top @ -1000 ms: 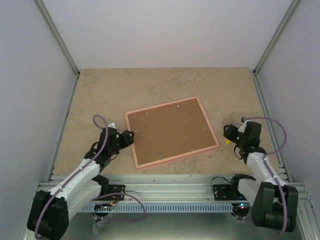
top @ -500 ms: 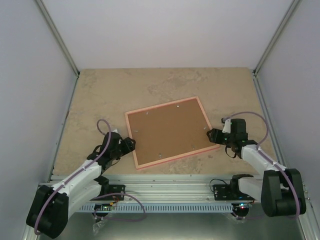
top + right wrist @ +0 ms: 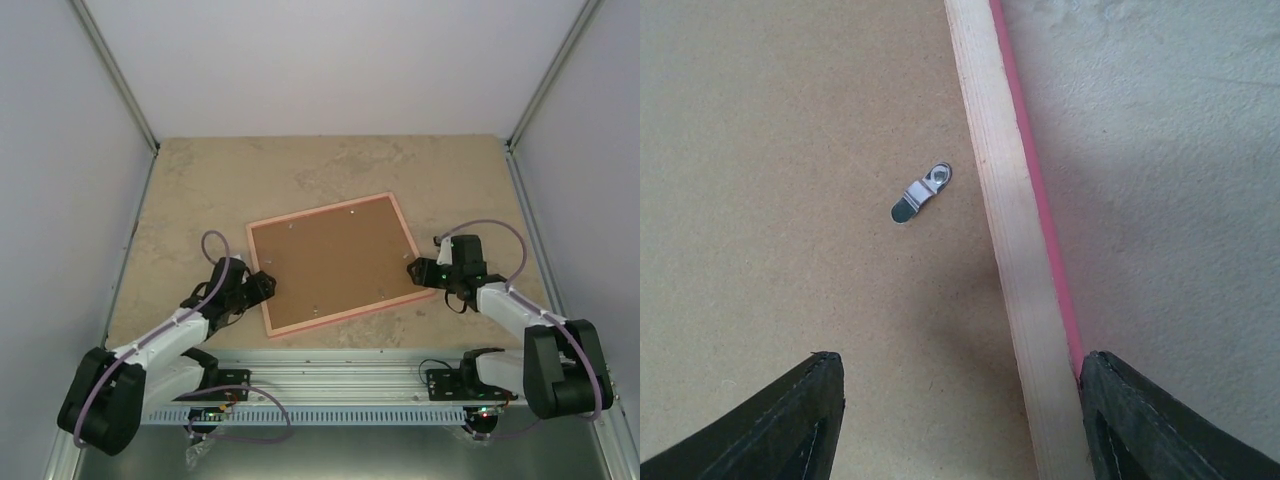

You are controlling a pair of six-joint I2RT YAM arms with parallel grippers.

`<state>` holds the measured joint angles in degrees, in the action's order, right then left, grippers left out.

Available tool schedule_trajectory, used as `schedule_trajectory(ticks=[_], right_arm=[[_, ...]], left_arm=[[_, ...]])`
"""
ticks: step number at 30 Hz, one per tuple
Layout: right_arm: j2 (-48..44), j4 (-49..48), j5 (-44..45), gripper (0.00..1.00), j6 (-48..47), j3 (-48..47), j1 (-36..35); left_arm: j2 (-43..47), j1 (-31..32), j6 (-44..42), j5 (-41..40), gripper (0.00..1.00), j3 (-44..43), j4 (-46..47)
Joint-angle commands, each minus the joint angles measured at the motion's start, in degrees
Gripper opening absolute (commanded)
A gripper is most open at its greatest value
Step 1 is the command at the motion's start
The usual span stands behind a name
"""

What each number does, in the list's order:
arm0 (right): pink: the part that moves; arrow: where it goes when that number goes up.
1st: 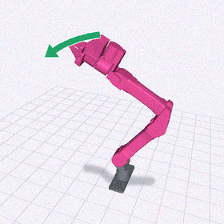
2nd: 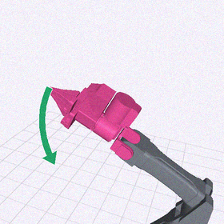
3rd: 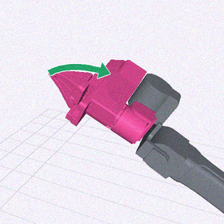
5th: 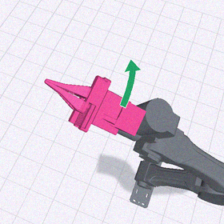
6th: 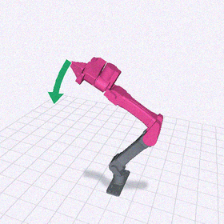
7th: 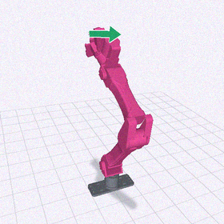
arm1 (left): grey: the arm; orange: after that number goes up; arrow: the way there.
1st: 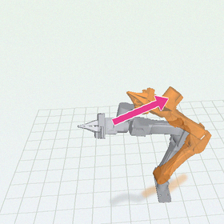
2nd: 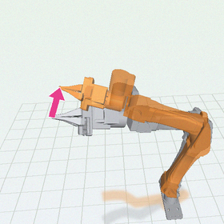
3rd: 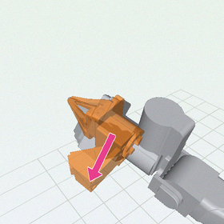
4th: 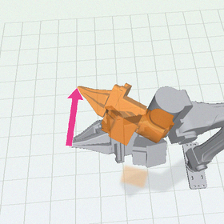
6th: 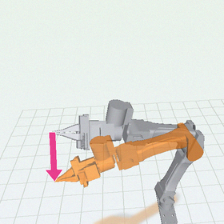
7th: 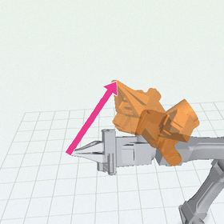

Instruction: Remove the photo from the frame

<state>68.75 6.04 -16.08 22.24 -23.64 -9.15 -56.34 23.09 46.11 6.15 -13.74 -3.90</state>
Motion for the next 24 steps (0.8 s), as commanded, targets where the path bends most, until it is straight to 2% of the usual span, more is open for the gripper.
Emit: schedule_trajectory(ticks=[1,15,20,24], right_arm=[[1.8,-1.4,-2.2,0.66,-0.3,-1.5,-0.8],[9.5,-5.5,-1.6,0.66,-0.6,-7.0,-0.9],[13.0,-5.8,-2.0,0.67,-0.6,-10.5,-0.9],[14.8,-5.8,-1.9,0.67,-0.8,-12.5,-0.9]], left_arm=[[-4.0,0.3,-1.7,-0.8,0.72,-3.9,2.4],[-29.7,-0.1,-7.8,-5.9,0.74,-26.5,3.7],[-35.7,-1.0,-9.2,-5.8,0.74,-32.7,3.5],[-36.7,-2.4,-9.8,-5.9,0.75,-34.5,2.8]])
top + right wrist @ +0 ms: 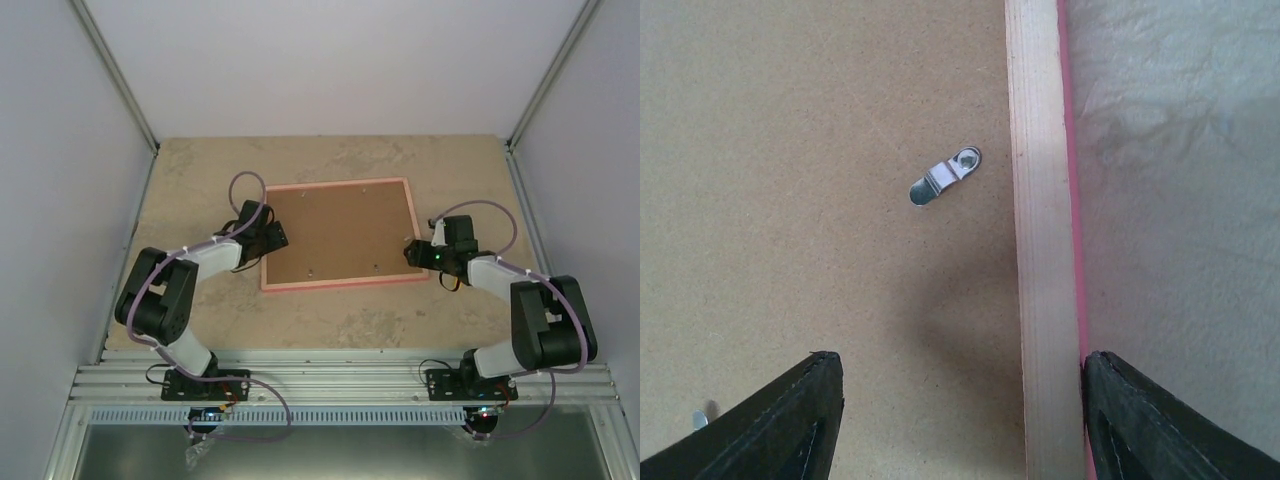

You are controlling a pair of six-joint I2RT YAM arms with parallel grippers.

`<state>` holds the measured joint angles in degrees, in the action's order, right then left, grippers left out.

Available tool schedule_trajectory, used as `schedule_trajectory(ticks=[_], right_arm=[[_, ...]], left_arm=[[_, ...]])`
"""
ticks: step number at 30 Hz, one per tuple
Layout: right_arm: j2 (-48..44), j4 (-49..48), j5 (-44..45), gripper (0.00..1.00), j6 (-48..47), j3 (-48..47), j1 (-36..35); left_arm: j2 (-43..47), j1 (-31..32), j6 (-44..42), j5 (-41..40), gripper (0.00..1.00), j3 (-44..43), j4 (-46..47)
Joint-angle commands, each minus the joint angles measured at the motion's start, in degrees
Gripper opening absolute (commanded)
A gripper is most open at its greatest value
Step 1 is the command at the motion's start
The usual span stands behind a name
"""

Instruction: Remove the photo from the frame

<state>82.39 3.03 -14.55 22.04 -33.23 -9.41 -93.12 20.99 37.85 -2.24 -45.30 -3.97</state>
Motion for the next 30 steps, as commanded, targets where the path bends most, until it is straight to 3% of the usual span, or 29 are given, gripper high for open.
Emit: schedule_trajectory(ticks=[1,15,30], right_arm=[[1.2,-2.8,-3.2,0.67,-0.7,-3.0,-0.6],[-8.8,2.9,3.1,0.73,-2.0,0.5,-3.4],[-12.2,6.0,9.8,0.73,-5.1,-1.1,-19.8]], left_arm=[[0.5,-0.7,-1.6,2.5,0.75,-2.8,2.6],[15.5,-2.8,0.0,-3.4,0.8,9.1,-2.2],[13.4,-2.8,-2.2,0.1,0.61,12.2,-1.4]])
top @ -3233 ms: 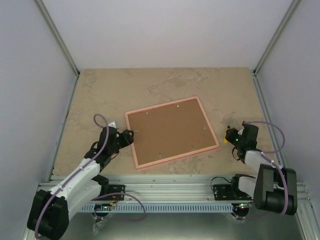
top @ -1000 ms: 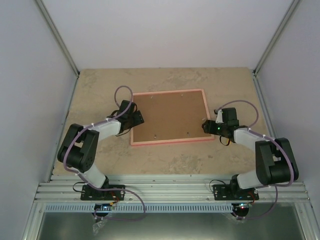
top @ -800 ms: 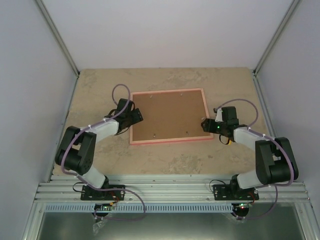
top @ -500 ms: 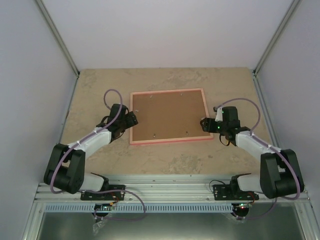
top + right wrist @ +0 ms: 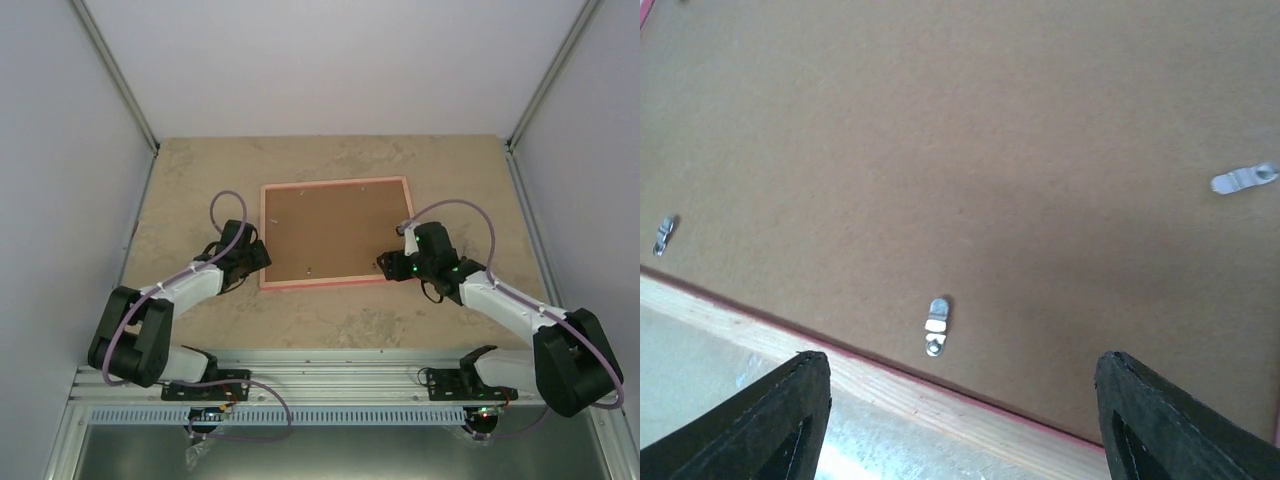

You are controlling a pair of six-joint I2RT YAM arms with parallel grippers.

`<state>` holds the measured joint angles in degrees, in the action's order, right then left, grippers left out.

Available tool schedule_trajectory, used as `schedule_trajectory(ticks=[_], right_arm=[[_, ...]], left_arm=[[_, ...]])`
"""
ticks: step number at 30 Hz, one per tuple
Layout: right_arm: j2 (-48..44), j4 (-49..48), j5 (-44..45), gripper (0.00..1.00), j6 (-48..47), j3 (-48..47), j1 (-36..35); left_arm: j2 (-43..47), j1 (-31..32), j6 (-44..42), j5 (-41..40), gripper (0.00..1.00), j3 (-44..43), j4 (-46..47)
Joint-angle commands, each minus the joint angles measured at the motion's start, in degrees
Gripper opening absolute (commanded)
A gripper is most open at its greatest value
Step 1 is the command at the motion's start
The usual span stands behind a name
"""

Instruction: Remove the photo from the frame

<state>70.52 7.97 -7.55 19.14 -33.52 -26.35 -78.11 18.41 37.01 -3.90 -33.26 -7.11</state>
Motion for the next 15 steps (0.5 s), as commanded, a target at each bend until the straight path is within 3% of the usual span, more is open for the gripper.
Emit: schedule_trajectory(ticks=[1,6,15], right_arm=[[-0.2,0.9,3.4,0.74,-2.5,-0.9,-4.0],[0.8,-0.1,6.5,0.74,-4.4,-1.9,-10.6],[4.7,1.2,11.1,0.74,-5.9,-4.9,-15.7]], left_arm=[[-2.2,-0.1,-1.6,1.9,0.59,0.0,1.9],[-3.9,-0.1,-2.8,2.1,0.46,-0.4,1.9],[-3.9,0.0,-4.2,2.3,0.34,0.1,1.8]])
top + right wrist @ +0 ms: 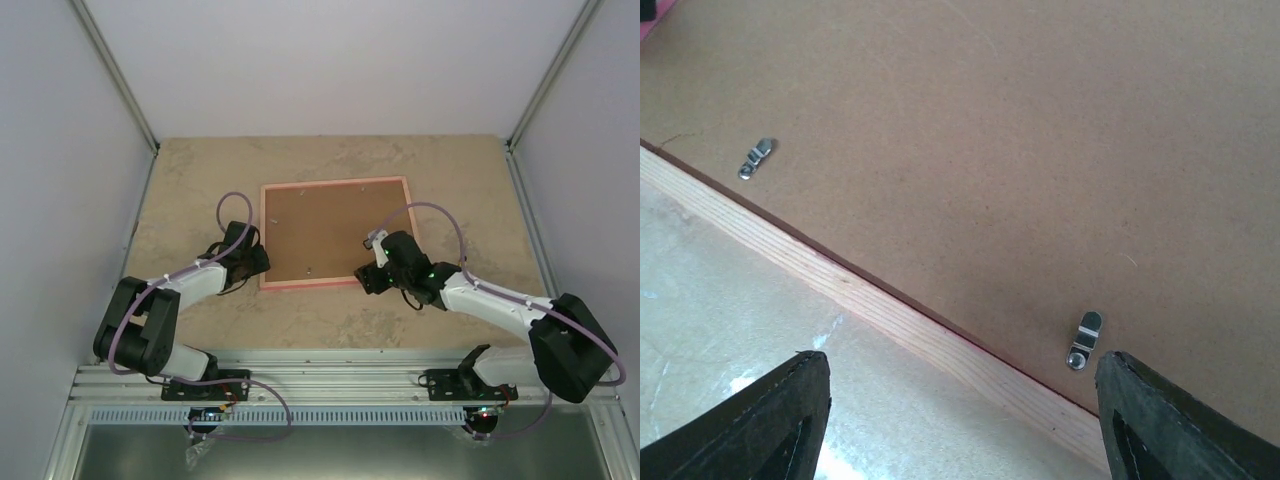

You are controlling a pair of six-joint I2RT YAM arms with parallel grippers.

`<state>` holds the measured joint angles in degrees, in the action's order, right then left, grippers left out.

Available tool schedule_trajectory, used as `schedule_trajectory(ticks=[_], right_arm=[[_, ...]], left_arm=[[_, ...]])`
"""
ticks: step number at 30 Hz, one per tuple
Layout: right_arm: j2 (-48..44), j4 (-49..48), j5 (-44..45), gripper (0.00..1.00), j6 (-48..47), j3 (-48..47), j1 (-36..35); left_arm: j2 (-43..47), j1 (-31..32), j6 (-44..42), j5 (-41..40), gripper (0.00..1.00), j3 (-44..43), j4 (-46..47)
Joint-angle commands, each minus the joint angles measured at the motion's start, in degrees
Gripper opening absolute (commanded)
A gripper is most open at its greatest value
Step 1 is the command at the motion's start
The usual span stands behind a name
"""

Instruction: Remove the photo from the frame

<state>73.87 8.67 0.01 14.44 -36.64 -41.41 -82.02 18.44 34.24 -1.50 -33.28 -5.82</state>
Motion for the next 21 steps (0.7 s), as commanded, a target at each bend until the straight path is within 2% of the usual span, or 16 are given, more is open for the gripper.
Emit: schedule_trajectory(ticks=[1,10,17,21], right_arm=[[1.6,0.8,3.7,0.74,-0.9,-2.0,-0.7],[3.5,3.9,5.3,0.74,-1.7,-3.8,-1.0],[3.5,2.5,5.9,0.74,-4.5,-3.6,-5.0],[3.8,1.6,6.5,0.74,-6.2,-3.7,-7.8]], left_arm=[[0.2,0.0,-1.5,-0.4,0.33,0.1,0.2],[1.2,0.0,-1.8,0.3,0.21,0.9,0.8],[3.7,0.0,-1.9,0.5,0.11,1.2,0.6],[5.4,0.0,-1.7,0.3,0.09,1.8,0.8]])
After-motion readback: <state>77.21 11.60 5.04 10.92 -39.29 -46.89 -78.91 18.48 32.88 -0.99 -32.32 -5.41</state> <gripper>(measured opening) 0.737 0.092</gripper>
